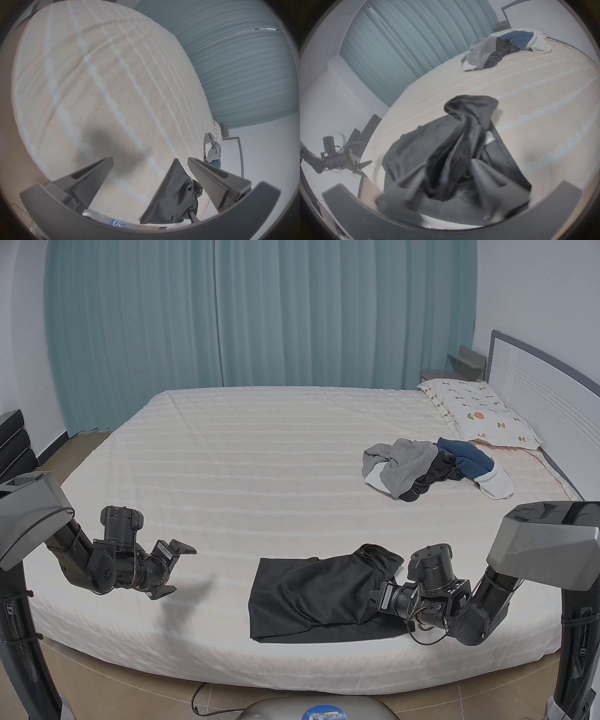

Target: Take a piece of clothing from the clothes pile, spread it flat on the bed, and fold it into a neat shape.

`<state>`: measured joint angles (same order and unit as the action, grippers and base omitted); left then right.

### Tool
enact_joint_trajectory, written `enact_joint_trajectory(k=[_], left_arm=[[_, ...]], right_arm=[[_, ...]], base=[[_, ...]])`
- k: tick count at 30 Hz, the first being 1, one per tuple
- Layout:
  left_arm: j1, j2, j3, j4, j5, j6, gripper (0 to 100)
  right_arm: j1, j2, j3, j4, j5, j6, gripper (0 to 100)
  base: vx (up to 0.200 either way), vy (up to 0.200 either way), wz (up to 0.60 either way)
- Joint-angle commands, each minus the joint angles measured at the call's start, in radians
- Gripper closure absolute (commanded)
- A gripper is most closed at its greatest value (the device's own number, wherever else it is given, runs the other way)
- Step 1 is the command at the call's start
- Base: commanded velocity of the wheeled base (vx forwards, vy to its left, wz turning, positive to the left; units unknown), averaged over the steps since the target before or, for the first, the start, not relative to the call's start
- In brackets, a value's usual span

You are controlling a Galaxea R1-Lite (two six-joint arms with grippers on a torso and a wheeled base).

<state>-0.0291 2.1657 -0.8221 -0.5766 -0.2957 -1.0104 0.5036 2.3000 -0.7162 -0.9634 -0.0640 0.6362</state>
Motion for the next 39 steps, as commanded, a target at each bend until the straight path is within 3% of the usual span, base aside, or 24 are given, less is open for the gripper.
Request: enact_joint_trajectory(k=[1,10,16,17,22,26,34,39], left_arm=[[0.0,0.003,-0.002,0.0,0.0,0.0,0],[0.0,0.005,0.0,0.0,0.001,0.004,0],[0.0,0.008,-0.003,0.0,0.0,0.004,0],[0.0,0.008,-0.003,0.0,0.001,0.004,0],[0.0,0.008,-0.003,0.0,0.003,0.003,0],[0.0,0.008,-0.003,0.0,0.023,0.003,0],[-0.011,0.013,-0.005,0.001,0.023,0.004,0],[-0.014,0.02,-0.006,0.0,0.053,0.004,0]], right_arm=[[-0.036,-0.044,0.075,-0.001,0.003,-0.047,100],[-0.097,-0.059,0.167,0.0,0.021,-0.158,100],[-0.099,0.003,0.159,-0.009,0.026,-0.167,100],[-0.097,0.003,0.161,-0.009,0.026,-0.168,0],[-0.099,-0.044,0.172,-0.012,0.029,-0.171,0],[-0.143,-0.12,0.155,-0.015,0.036,-0.135,0],[-0.175,-0.07,0.026,-0.055,0.104,0.091,0],[-0.169,0.058,-0.097,-0.055,0.113,0.119,0]], base=[[0.0,0.0,0.0],[0.0,0.0,0.0],[0.0,0.0,0.0],[0.0,0.0,0.0],[0.0,0.0,0.0],[0.0,0.0,0.0],[0.2,0.0,0.0],[0.04,0.0,0.0]])
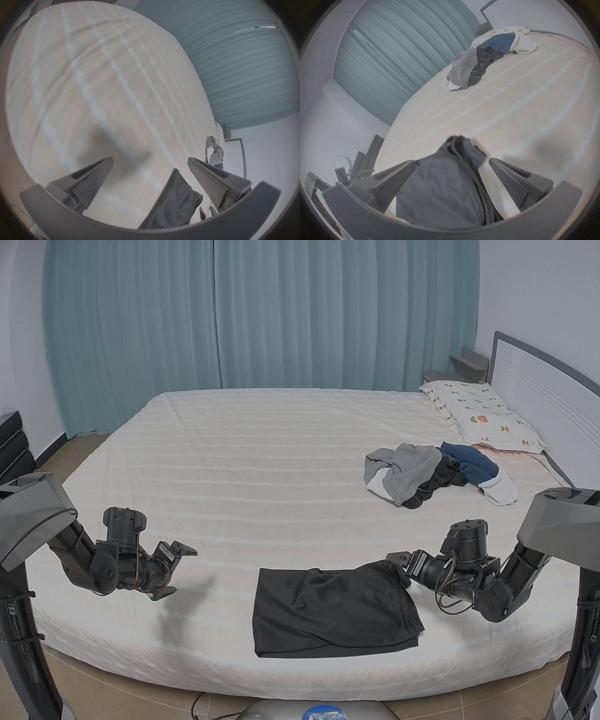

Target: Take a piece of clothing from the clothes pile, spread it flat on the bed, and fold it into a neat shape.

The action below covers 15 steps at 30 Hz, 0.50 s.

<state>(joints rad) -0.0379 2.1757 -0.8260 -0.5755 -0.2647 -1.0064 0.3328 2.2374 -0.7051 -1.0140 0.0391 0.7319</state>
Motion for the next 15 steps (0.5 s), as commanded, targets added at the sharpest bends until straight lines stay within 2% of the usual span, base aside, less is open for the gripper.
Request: enact_joint_trajectory(k=[1,6,7,15], left_arm=[[-0.01,0.016,-0.004,-0.001,0.032,0.0,0],[-0.02,0.022,-0.009,-0.003,0.05,0.0,0],[-0.02,0.022,-0.01,-0.003,0.051,0.0,0],[-0.02,0.022,-0.01,-0.003,0.051,-0.001,0]], right_arm=[[0.002,0.131,-0.126,-0.005,0.008,0.024,0],[0.002,0.14,-0.134,-0.006,0.011,0.026,0],[0.002,0.14,-0.128,-0.005,0.013,0.024,100],[-0.006,0.152,-0.131,0.011,0.004,0.015,100]], base=[[0.0,0.0,0.0],[0.0,0.0,0.0],[0.0,0.0,0.0],[0.0,0.0,0.0]])
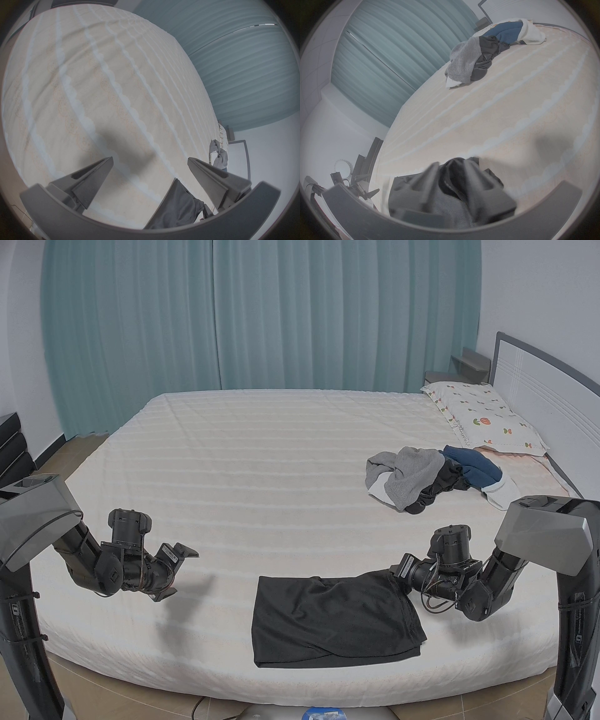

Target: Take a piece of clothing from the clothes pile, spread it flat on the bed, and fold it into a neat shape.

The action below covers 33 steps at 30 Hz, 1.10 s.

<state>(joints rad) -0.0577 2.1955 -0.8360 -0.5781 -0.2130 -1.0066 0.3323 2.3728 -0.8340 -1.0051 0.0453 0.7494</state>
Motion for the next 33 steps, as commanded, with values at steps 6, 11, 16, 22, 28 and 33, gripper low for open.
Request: enact_joint_trajectory(k=[6,11,16,22,28,33], left_arm=[[-0.001,0.003,0.0,0.0,0.0,0.0,0],[0.001,0.003,0.0,0.0,0.001,0.0,0],[-0.001,0.006,0.0,0.0,0.003,0.0,0],[-0.001,0.006,-0.002,0.0,0.003,-0.001,0],[-0.002,0.007,-0.002,0.001,0.004,0.0,0],[-0.004,0.007,-0.009,0.003,0.007,-0.001,0]], right_arm=[[-0.052,0.008,-0.004,0.014,-0.001,-0.001,100],[-0.068,0.008,0.004,0.014,0.001,-0.001,100],[-0.068,0.013,0.003,0.013,0.001,-0.001,100],[-0.081,0.008,0.013,0.008,0.007,-0.002,0],[-0.081,-0.081,0.098,-0.003,0.088,-0.007,0],[-0.079,-0.142,0.177,0.005,0.14,-0.033,0]], base=[[0.0,0.0,0.0],[0.0,0.0,0.0],[0.0,0.0,0.0],[0.0,0.0,0.0],[0.0,0.0,0.0],[0.0,0.0,0.0]])
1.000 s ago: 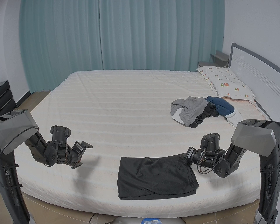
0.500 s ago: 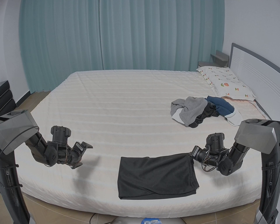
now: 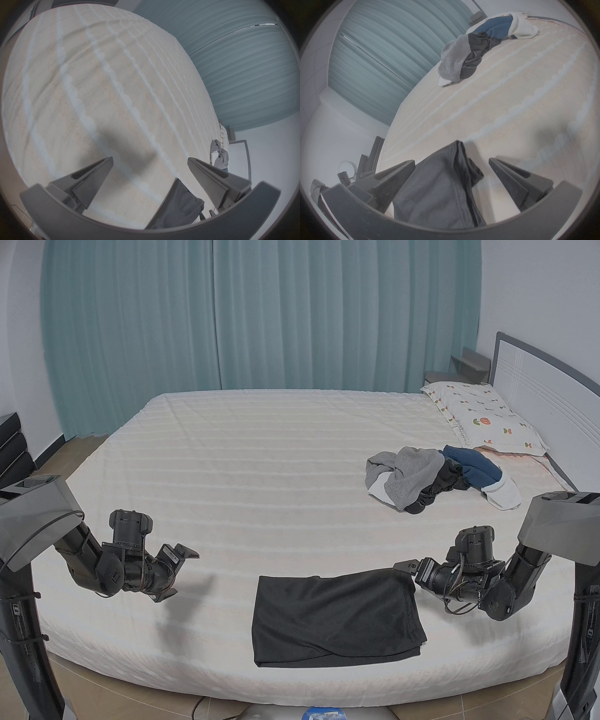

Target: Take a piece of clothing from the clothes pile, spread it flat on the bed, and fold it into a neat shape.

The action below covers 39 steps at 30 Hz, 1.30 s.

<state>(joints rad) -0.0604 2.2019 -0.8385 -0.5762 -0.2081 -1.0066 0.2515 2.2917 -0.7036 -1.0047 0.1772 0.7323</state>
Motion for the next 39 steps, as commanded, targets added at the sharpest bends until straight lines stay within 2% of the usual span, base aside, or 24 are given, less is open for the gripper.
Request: enact_joint_trajectory(k=[1,4,5,7,10,18,19,24,32,39], left_arm=[[-0.001,0.001,-0.008,0.004,0.003,-0.003,0],[-0.001,0.001,-0.008,0.002,0.003,-0.003,0],[-0.001,0.001,-0.007,0.002,0.003,-0.003,0],[-0.001,0.001,-0.007,0.001,0.003,-0.001,0],[-0.002,0.002,-0.004,0.001,0.013,0.0,0],[-0.009,0.009,-0.005,-0.001,0.016,0.0,0],[-0.009,0.009,-0.005,-0.001,0.016,0.0,0],[-0.009,0.009,-0.005,-0.001,0.016,0.0,0],[-0.009,0.009,-0.007,-0.001,0.016,0.0,0],[-0.009,0.009,-0.007,-0.001,0.016,0.0,0]], right_arm=[[0.002,-0.069,0.064,0.005,0.016,-0.042,0],[0.005,-0.069,0.098,0.003,0.048,-0.088,0],[0.009,-0.061,0.135,0.0,0.103,-0.14,0],[0.011,-0.061,0.156,0.0,0.131,-0.185,0],[0.014,-0.061,0.173,0.001,0.133,-0.222,0],[0.026,-0.035,0.164,-0.002,0.131,-0.223,0],[0.026,-0.028,0.161,-0.003,0.131,-0.223,100],[0.037,-0.018,0.164,0.014,0.128,-0.235,100],[0.026,-0.1,0.179,0.149,0.125,-0.321,100],[0.002,-0.109,0.199,0.155,0.126,-0.347,100]], base=[[0.0,0.0,0.0],[-0.133,0.0,0.0],[-0.2,0.0,0.0],[-0.2,0.0,0.0],[-0.067,0.0,0.0],[0.0,0.0,0.0],[0.0,0.0,0.0],[0.0,0.0,0.0],[0.0,0.0,0.0],[0.0,0.0,0.0]])
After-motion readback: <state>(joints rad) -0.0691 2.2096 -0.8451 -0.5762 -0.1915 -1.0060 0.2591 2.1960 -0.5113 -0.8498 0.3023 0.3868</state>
